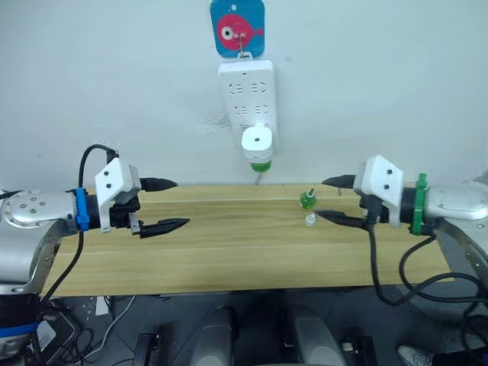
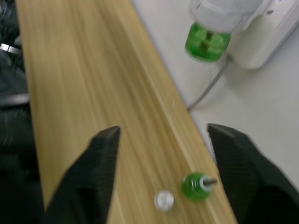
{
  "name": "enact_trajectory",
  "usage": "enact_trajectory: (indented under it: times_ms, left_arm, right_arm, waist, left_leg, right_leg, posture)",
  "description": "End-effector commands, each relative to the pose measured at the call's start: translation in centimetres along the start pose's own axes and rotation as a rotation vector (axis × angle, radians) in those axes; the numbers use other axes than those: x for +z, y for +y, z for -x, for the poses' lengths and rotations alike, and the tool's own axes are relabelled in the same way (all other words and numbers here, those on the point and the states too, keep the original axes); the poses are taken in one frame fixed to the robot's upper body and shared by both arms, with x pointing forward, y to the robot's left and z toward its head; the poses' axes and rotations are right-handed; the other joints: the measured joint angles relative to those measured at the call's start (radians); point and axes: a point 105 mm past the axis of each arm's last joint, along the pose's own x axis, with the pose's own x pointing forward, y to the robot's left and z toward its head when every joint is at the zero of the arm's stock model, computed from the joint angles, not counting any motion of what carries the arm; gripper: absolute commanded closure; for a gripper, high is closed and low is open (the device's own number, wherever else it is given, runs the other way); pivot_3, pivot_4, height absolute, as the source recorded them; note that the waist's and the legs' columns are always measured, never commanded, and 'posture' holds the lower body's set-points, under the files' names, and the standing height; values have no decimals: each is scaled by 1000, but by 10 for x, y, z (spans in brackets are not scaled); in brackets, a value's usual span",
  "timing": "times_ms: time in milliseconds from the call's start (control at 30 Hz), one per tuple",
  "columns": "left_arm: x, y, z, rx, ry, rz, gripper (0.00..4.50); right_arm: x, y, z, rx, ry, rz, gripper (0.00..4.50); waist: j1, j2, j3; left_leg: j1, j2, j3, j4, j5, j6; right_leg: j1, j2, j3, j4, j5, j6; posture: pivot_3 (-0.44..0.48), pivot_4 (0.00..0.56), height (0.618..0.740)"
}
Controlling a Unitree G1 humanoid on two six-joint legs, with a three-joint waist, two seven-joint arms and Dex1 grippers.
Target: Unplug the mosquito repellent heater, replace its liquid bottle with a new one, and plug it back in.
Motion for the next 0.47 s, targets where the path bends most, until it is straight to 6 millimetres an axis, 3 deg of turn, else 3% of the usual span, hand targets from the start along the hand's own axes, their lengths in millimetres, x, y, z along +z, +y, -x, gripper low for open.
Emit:
enact_trajectory:
  times_ms: [33,233,467]
  left_arm:
    - [3,0,9,20,44,-62,0]
    - [-17,-5,16,46,190,-103,0]
    - [-13,-7,12,-4,137,-119,0]
  right_arm:
    - [-5,-18,21,-39,46,111,42]
    - [-14,-29,37,-14,86,154,42]
    - [-17,-33,34,-2,84,147,42]
  waist:
    - [1,0,-8]
    - [6,1,-27]
    - [15,2,-40]
  left_leg:
    - [0,0,0,0,0,0]
    - [0,0,0,0,0,0]
    - [0,0,1,0,0,0]
  right_leg:
    - [0,0,0,0,0,0]
    - [0,0,0,0,0,0]
    - [1,0,0,0,0,0]
  posture:
    - [-44,126,740]
    - [-32,115,740]
    - [-28,107,740]
